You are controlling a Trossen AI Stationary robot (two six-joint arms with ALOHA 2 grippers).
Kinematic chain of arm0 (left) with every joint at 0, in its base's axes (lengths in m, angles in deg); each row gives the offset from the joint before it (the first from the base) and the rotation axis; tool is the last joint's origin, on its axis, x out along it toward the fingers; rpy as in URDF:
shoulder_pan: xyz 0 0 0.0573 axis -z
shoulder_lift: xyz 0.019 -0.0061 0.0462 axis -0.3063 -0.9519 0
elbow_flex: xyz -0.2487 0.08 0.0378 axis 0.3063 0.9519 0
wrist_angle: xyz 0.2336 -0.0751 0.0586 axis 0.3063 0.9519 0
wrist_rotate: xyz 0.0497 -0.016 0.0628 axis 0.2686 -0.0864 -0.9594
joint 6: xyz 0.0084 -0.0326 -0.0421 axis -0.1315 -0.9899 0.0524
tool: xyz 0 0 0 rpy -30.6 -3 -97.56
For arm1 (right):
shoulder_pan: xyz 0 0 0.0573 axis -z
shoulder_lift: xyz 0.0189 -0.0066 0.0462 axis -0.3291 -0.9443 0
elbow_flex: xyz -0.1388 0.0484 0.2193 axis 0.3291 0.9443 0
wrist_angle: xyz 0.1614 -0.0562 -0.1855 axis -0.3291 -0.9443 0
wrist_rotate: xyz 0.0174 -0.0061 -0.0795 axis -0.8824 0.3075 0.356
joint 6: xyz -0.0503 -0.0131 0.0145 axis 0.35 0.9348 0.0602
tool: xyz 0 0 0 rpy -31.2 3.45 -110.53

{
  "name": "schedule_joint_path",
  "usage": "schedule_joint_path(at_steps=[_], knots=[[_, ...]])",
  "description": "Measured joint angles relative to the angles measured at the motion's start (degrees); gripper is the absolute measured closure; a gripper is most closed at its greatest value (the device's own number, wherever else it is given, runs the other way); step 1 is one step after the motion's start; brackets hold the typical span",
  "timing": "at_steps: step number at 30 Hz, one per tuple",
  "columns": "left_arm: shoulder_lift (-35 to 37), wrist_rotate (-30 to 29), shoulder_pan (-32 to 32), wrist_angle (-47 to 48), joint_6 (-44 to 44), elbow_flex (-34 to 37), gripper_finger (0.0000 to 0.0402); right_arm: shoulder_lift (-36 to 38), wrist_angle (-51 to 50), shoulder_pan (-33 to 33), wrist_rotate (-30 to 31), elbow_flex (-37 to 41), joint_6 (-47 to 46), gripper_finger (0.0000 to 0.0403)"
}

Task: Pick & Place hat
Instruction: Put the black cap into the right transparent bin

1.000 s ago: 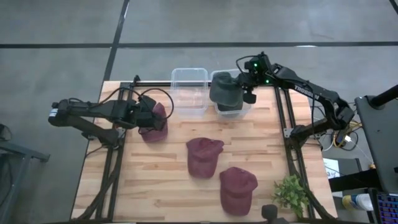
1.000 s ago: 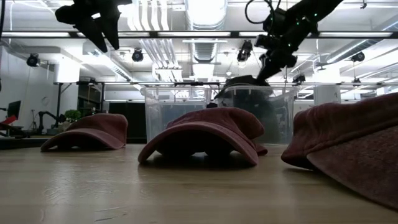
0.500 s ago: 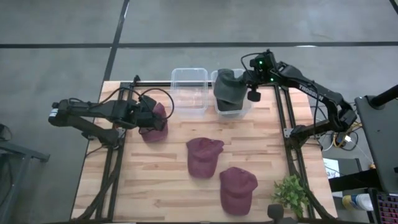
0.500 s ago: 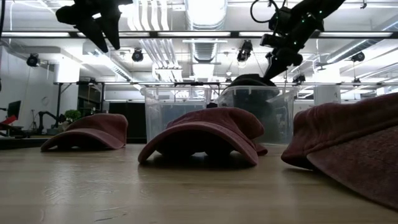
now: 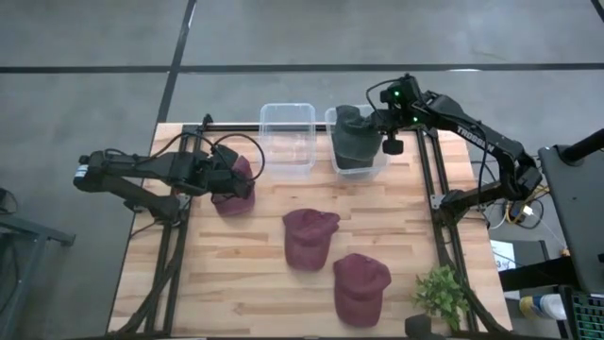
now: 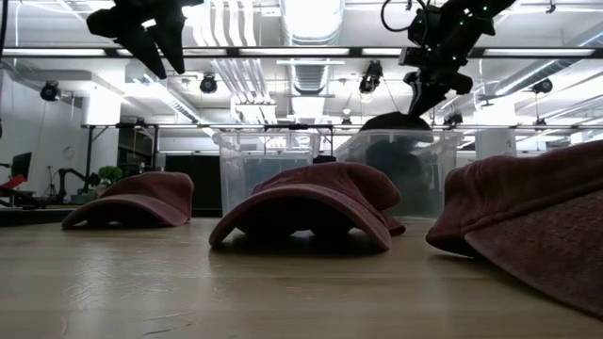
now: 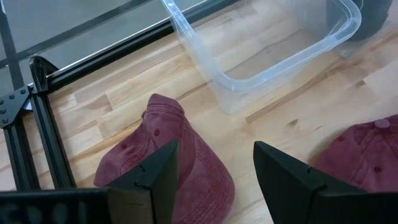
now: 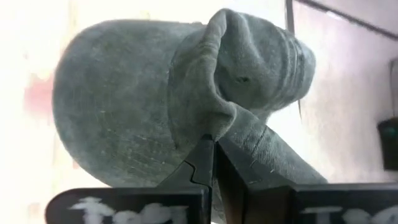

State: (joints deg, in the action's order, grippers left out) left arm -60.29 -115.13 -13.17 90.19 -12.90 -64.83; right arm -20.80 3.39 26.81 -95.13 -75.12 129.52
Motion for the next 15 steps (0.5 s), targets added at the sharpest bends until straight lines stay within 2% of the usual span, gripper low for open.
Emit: schedule_joint_path(at_steps=[15], knots=[[0.0, -0.18, -0.02, -1.49, 1.35, 0.02, 0.0204, -1.35, 0.31, -4.45, -0.26, 1.58, 1.44, 0.0394]])
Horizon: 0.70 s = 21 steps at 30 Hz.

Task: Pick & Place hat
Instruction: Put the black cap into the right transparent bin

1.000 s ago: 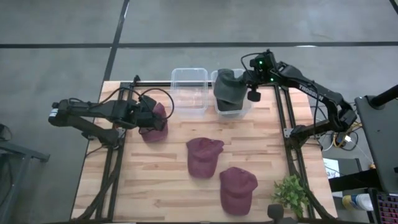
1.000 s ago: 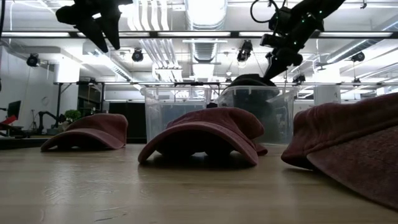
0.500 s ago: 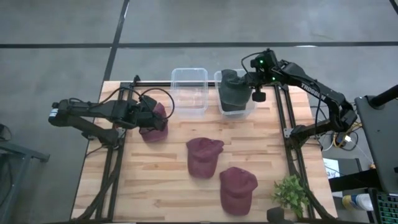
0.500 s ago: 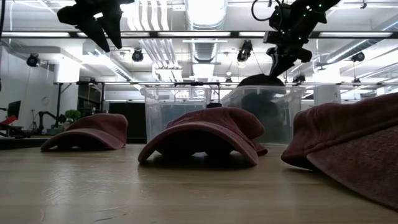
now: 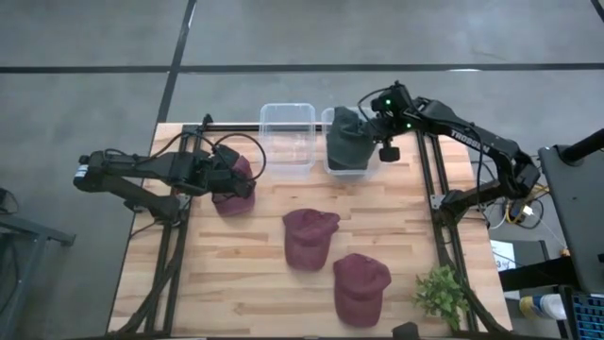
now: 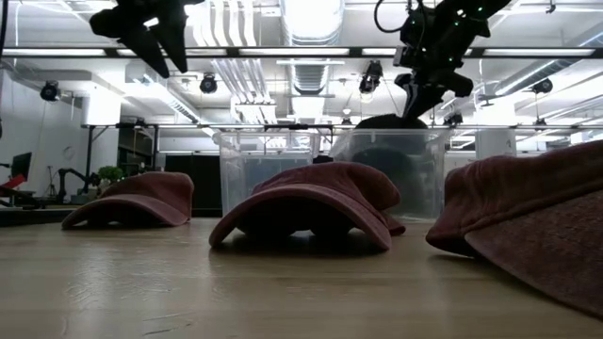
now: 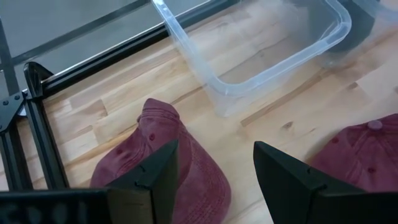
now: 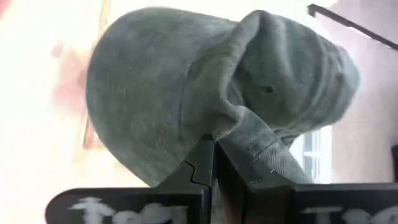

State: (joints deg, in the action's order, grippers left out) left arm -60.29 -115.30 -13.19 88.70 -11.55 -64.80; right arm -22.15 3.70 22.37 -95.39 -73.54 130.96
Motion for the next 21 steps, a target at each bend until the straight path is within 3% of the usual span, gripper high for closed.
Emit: schedule_joint_path(at_steps=[21], knots=[[0.0, -0.32, -0.02, -2.09, 1.69, 0.3, 0.0204, -4.04, 1.33, -0.94, 1.0, 1.34, 1.67, 0.0394]])
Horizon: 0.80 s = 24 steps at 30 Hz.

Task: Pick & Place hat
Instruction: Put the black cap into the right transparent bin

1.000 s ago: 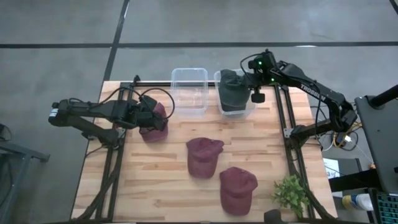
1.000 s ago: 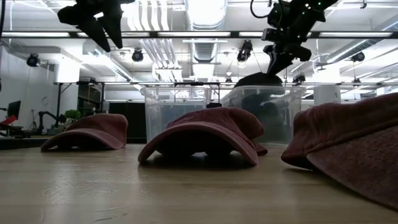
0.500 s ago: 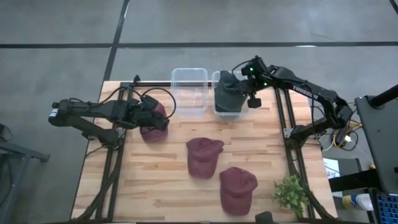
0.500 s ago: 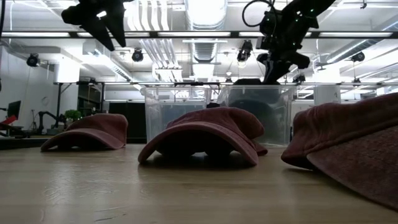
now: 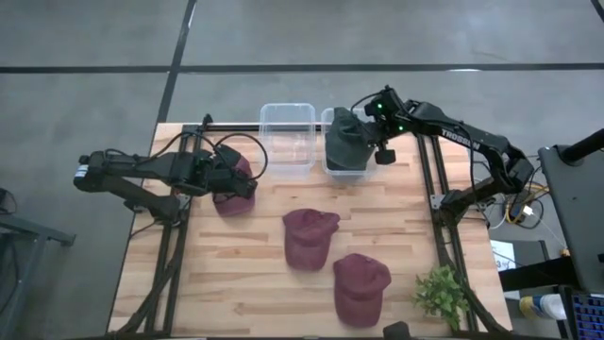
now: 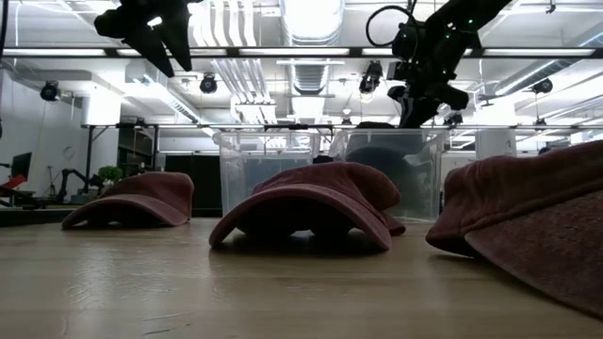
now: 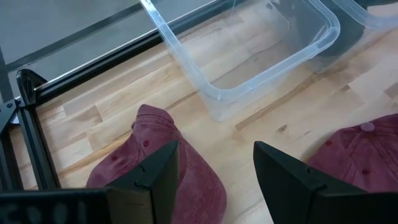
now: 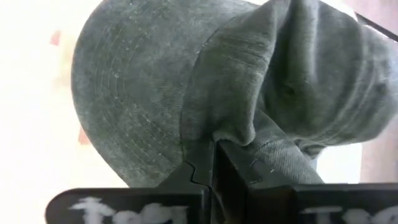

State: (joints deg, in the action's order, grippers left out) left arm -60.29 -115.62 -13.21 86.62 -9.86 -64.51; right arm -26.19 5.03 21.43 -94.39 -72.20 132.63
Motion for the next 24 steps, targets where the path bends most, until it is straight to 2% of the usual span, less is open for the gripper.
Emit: schedule_joint_path(at_steps=[5, 24], knots=[[-0.04, -0.31, 0.0, -2.38, 0.55, 1.63, 0.0204, -1.87, -0.07, 0.02, -1.74, 0.37, 0.66, 0.0394], [-0.04, -0.46, 0.0, -3.5, 2.6, 2.39, 0.0204, -3.61, -1.13, 0.02, -2.08, -0.22, 0.33, 0.0394]])
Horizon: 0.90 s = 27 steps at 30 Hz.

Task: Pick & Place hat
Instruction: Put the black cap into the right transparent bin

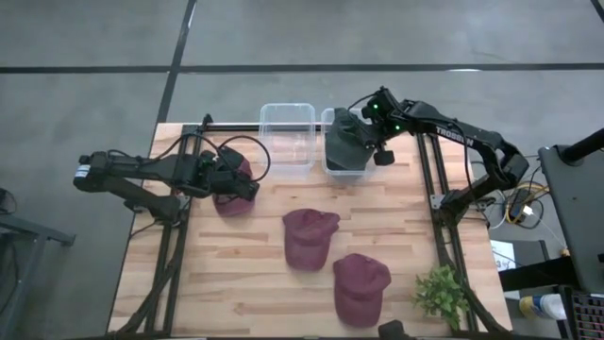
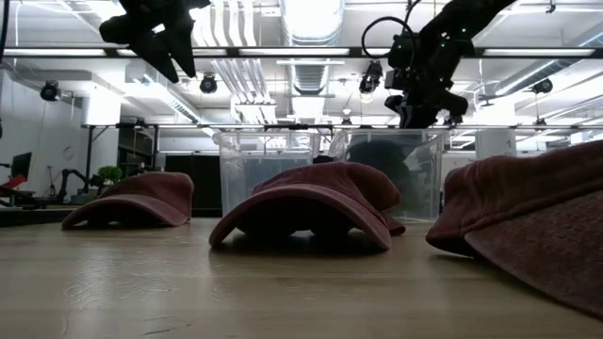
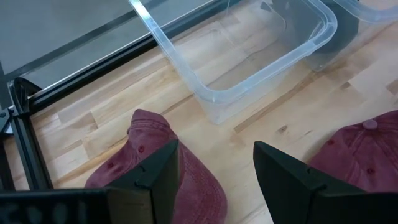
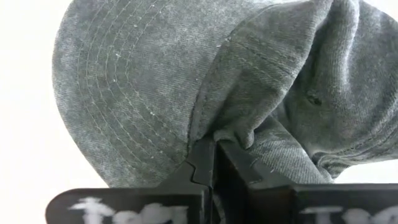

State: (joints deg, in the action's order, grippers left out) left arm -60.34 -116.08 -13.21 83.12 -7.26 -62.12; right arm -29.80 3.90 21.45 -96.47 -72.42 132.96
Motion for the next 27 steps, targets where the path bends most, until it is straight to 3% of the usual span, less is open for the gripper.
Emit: schedule_joint_path(at_steps=[6, 18, 27], knots=[[0.0, 0.0, 0.0, 0.0, 0.01, 0.0, 0.0204, 0.87, -1.54, -0.07, 0.07, -2.37, -1.14, 0.0382], [0.0, 0.0, 0.0, 0.0, 0.31, 0.0, 0.0204, 1.29, -4.23, -0.07, 0.29, -6.43, -2.65, 0.0282], [0.0, -0.33, 0.0, -0.02, 1.11, 0.0, 0.0204, 3.15, -3.86, -0.57, 0.67, -11.75, -5.88, 0.0272]])
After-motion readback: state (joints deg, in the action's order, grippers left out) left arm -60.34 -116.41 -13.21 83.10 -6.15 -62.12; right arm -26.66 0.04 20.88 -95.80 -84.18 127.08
